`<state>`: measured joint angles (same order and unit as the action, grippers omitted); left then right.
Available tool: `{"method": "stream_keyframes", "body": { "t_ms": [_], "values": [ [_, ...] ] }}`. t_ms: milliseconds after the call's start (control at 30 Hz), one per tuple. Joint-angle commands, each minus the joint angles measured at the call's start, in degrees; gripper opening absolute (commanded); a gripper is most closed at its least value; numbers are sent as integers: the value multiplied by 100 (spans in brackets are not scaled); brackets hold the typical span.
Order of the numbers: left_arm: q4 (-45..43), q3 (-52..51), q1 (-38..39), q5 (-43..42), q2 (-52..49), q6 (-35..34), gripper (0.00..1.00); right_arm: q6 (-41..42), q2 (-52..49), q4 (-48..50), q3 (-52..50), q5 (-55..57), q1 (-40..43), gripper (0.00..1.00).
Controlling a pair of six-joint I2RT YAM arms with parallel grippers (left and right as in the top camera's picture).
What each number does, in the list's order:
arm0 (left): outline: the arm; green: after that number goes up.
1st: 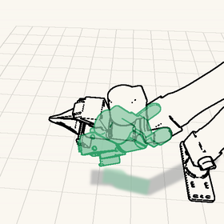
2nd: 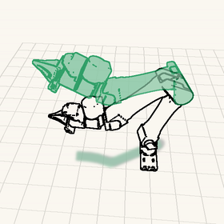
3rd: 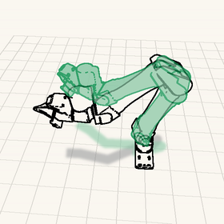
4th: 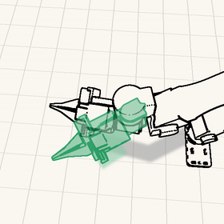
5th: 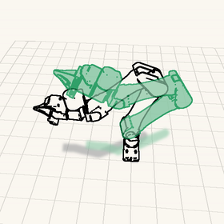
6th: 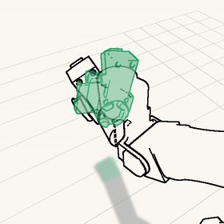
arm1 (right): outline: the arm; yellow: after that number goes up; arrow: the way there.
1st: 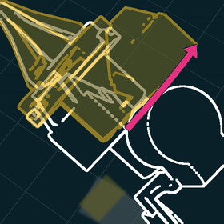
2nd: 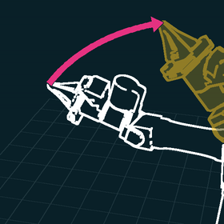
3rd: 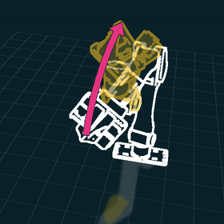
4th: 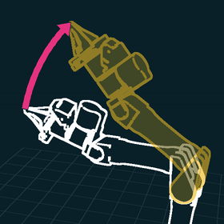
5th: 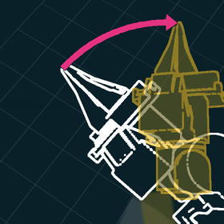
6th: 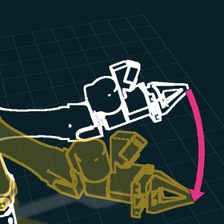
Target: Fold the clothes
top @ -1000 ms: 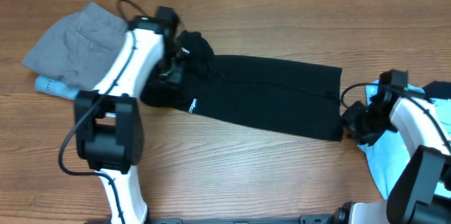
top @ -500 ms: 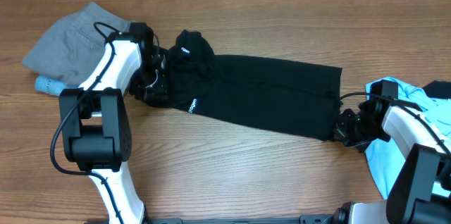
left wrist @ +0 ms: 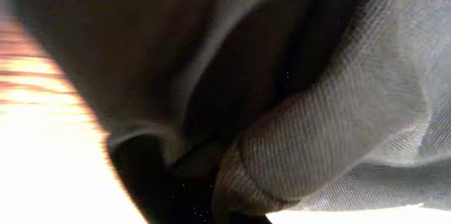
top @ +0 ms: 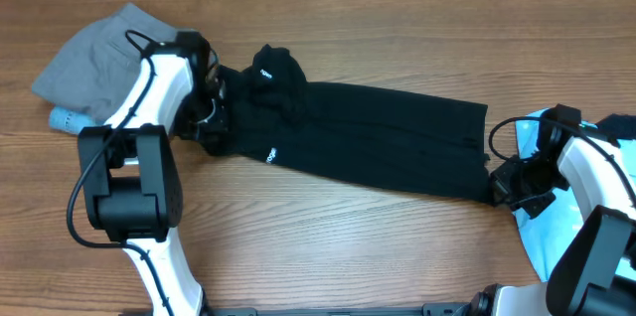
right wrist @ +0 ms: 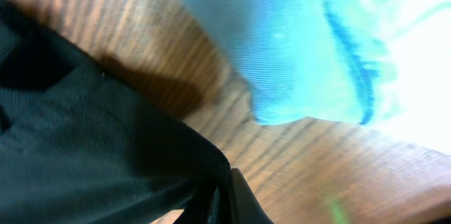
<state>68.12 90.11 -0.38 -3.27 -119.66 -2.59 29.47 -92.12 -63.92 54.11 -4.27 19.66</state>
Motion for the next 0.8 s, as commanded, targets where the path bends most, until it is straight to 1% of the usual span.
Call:
{"method": "stream_keyframes", "body": {
  "t_ms": [0, 100, 133, 167, 200, 233, 267, 333, 400, 433, 500, 567, 633, 667, 733, 767],
  "values": [
    [236, 450, -120, 463, 192, 92, 4, 81, 61, -105, 136, 424, 68, 4],
    [468, 498, -120, 837, 203, 92, 4, 79, 61, -197, 136, 417, 68, 5],
    [498, 498, -120, 852, 203, 94, 8, 79, 61, -197, 136, 411, 68, 10],
    [529, 498, -120, 859, 203, 94, 15, 9, 61, -190, 142, 243, 68, 17],
    [533, 498, -120, 857, 203, 94, 23, -114, 61, -166, 151, 92, 68, 21],
    [540, 501, -120, 859, 208, 94, 30, -243, 61, -136, 177, -44, 68, 25],
    [553, 501, -120, 863, 210, 98, 32, -317, 61, -142, 223, -142, 68, 27],
    [557, 503, -120, 859, 232, 98, 40, -509, 61, -227, 387, -352, 68, 29],
    [564, 612, -120, 848, 247, 96, 42, -826, 68, -339, 638, -656, 68, 30],
    [575, 710, -120, 793, 247, 94, 43, -984, 68, -391, 774, -807, 68, 34],
    [595, 992, -120, 557, 247, 109, 43, -1158, 68, -385, 1014, -1071, 66, 44],
    [590, 1255, -103, 155, 247, 136, 45, -1154, 68, -184, 1069, -1287, 66, 50],
    [452, 1390, -57, -328, 247, 142, 48, -1154, 63, 107, 1056, -1499, 59, 51],
    [319, 1401, -20, -612, 247, 223, 51, -1150, 61, 319, 1038, -1598, 39, 51],
    [79, 1399, 101, -997, 245, 382, 56, -1104, 50, 654, 1008, -1635, -20, 51],
    [-24, 1399, 181, -1038, 240, 389, 59, -1093, 42, 772, 1001, -1637, -52, 51]
  ]
}}
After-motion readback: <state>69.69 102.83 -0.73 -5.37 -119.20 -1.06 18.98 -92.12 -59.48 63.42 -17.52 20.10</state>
